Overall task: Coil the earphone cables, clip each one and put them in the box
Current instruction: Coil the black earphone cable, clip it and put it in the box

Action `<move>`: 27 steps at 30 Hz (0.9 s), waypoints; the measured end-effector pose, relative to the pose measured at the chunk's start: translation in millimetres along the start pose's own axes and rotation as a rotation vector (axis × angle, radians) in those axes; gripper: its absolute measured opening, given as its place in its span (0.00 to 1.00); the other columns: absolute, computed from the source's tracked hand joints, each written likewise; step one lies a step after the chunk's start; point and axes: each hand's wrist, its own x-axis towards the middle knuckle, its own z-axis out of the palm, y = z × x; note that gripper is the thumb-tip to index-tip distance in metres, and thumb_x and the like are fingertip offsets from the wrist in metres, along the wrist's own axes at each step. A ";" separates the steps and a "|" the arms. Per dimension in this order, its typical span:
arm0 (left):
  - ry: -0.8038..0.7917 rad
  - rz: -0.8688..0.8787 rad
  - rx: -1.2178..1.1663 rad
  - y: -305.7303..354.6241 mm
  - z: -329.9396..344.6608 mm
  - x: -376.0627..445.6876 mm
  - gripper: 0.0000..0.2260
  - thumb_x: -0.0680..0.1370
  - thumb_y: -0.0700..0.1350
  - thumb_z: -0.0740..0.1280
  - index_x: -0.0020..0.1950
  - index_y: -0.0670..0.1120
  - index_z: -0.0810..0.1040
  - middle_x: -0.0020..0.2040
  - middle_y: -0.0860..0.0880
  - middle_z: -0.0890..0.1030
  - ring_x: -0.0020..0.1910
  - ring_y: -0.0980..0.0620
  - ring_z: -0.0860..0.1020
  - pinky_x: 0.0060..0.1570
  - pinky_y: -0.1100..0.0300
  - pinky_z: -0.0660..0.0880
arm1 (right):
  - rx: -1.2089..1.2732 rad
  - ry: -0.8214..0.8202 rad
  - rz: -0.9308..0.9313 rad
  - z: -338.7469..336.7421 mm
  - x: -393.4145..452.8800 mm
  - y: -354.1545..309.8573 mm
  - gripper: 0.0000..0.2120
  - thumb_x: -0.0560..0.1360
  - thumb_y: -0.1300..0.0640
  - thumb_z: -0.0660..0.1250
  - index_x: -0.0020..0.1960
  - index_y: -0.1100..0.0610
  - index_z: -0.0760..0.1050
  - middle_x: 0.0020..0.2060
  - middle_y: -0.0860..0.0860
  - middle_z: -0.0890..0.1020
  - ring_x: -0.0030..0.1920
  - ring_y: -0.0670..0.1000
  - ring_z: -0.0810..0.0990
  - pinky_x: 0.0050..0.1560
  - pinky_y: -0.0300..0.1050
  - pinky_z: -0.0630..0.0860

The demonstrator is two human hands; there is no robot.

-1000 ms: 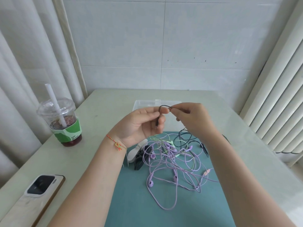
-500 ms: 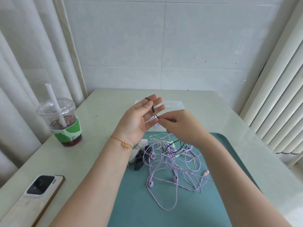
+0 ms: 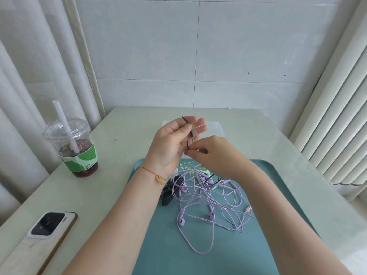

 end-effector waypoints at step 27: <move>-0.257 -0.414 -0.087 -1.4 -14.5 2.6 0.15 0.80 0.46 0.57 0.43 0.43 0.80 0.26 0.54 0.62 0.23 0.58 0.60 0.25 0.66 0.59 | 0.651 0.195 0.179 -6.3 7.3 22.0 0.08 0.79 0.61 0.64 0.48 0.58 0.82 0.31 0.52 0.77 0.21 0.49 0.71 0.22 0.39 0.68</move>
